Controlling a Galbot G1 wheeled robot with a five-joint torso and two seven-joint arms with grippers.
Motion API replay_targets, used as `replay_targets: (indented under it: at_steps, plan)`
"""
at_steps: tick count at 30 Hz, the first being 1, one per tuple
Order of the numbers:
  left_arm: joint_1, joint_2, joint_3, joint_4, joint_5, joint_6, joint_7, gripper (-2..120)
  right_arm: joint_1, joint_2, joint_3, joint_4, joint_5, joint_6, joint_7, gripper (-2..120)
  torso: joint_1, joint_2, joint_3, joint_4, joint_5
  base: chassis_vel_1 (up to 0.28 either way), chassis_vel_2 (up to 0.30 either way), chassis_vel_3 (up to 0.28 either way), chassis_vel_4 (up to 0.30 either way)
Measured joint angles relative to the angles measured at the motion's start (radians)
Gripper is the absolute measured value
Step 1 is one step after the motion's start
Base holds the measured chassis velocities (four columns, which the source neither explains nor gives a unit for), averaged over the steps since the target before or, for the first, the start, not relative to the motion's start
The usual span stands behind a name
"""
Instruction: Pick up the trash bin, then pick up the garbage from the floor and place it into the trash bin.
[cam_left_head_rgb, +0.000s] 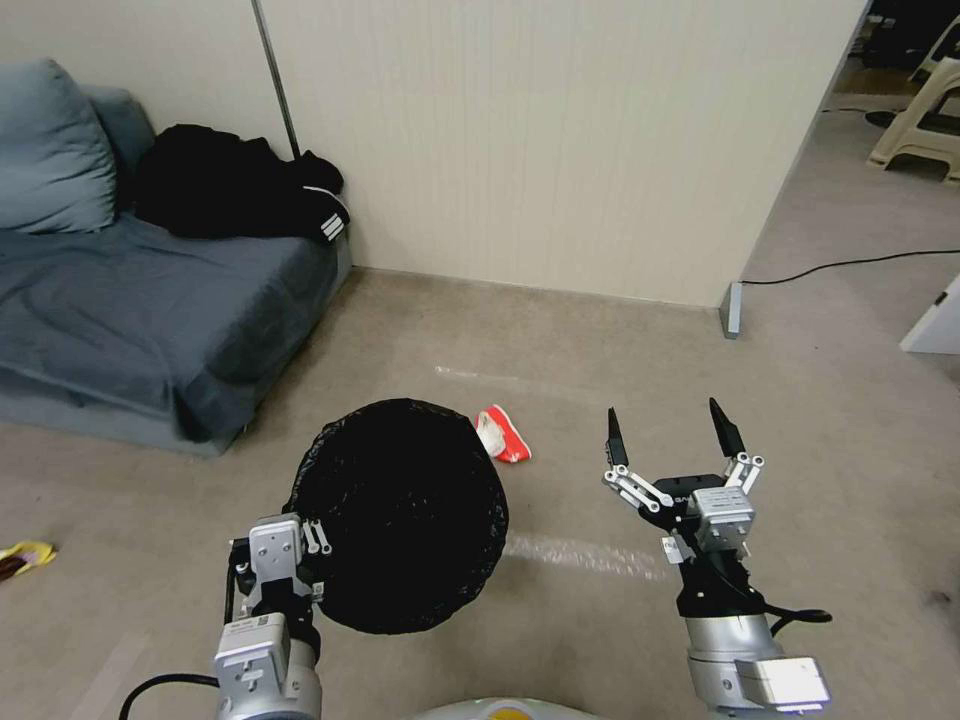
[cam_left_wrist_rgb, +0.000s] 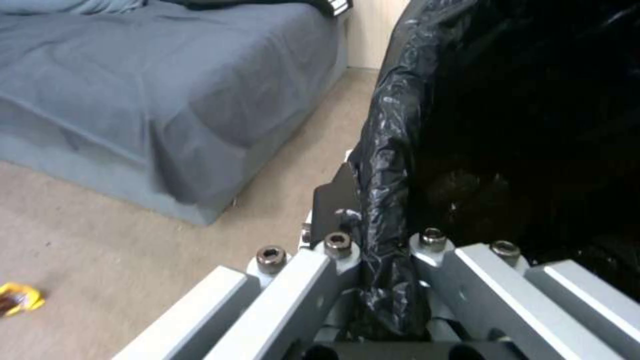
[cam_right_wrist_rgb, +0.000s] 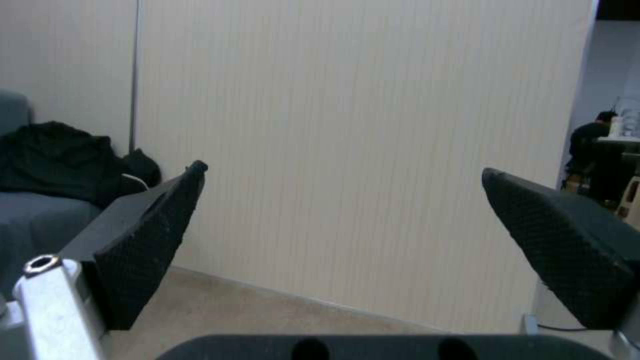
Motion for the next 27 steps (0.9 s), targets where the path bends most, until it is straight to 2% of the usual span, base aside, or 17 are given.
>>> replay_targets:
  at_steps: [10,19,21,23,24,26,27]
  plan:
    - [-0.003,0.002,-0.001,0.000,0.000,0.000,0.000,0,0.003,-0.001,0.002,-0.005,0.002,0.034,-0.023,100,0.000,0.000,0.000,0.0001,0.0002,-0.206,0.199,0.212,-0.201]
    - [0.001,0.008,-0.003,0.000,-0.011,-0.001,0.000,0,0.056,-0.022,0.008,-0.019,0.016,0.025,-0.048,100,0.000,0.000,0.000,-0.0002,0.0000,0.007,-0.005,-0.024,0.011]
    - [-0.001,0.008,-0.002,0.000,-0.026,-0.009,0.000,0,0.120,-0.045,0.009,-0.026,0.007,-0.046,-0.032,100,0.000,0.000,0.000,-0.0001,0.0001,0.000,0.000,0.000,0.000]
    - [-0.003,0.005,-0.001,0.000,-0.029,-0.013,0.001,0,0.196,-0.094,-0.006,-0.030,0.042,-0.159,0.008,100,0.000,0.000,0.000,0.0000,0.0002,0.000,0.000,0.000,0.000]
    - [-0.003,0.005,-0.001,0.000,-0.029,-0.013,0.001,0,0.196,-0.094,-0.006,-0.030,0.042,-0.159,0.008,100,0.000,0.000,0.000,0.0000,0.0002,0.000,0.000,0.000,0.000]
    - [-0.002,0.002,-0.003,0.000,-0.028,-0.013,0.003,0,0.279,-0.156,-0.030,-0.035,0.145,-0.311,0.041,100,0.000,0.000,0.000,0.0000,0.0002,0.000,0.000,0.000,0.000]
    - [-0.002,0.002,-0.003,0.000,-0.028,-0.013,0.003,0,0.279,-0.156,-0.030,-0.035,0.145,-0.311,0.041,100,0.000,0.000,0.000,0.0000,0.0002,0.000,0.000,0.000,0.000]
